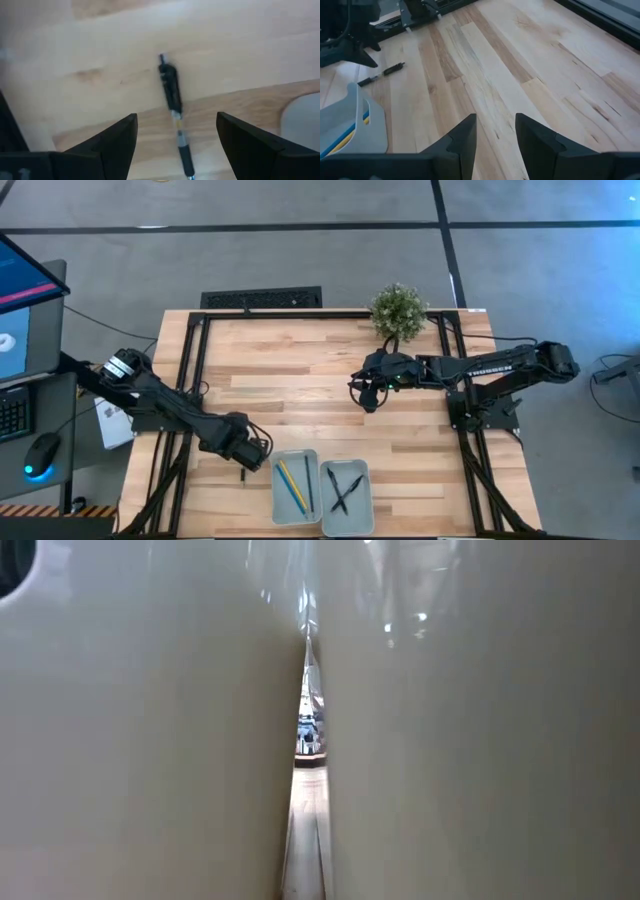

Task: Sort pens & pencils
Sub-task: Put the black pen into the right gray bin

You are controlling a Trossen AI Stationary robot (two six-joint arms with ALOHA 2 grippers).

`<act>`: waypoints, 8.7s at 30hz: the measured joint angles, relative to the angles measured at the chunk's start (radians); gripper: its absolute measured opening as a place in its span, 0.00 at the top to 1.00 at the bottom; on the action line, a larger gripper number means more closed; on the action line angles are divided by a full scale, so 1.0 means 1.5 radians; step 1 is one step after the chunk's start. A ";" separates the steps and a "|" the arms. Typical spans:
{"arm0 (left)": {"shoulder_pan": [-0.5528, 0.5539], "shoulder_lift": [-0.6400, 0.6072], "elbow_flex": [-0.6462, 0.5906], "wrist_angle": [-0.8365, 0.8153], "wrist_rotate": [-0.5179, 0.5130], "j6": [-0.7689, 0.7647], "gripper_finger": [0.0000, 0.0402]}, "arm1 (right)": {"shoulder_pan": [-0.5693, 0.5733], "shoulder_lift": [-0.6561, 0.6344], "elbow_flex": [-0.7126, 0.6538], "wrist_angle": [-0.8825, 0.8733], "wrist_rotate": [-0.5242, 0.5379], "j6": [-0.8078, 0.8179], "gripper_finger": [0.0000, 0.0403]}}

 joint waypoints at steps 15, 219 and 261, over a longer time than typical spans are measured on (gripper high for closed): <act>0.002 0.000 -0.106 0.143 0.050 -0.037 0.35 | 0.000 0.000 0.000 0.002 0.001 0.000 0.61; 0.334 -0.141 -0.119 1.106 -0.090 0.878 0.88 | 0.116 0.056 0.009 0.456 0.045 0.279 0.35; 0.381 -0.142 -0.118 1.016 0.112 0.857 0.88 | 0.125 0.154 0.146 0.275 -0.037 0.216 0.38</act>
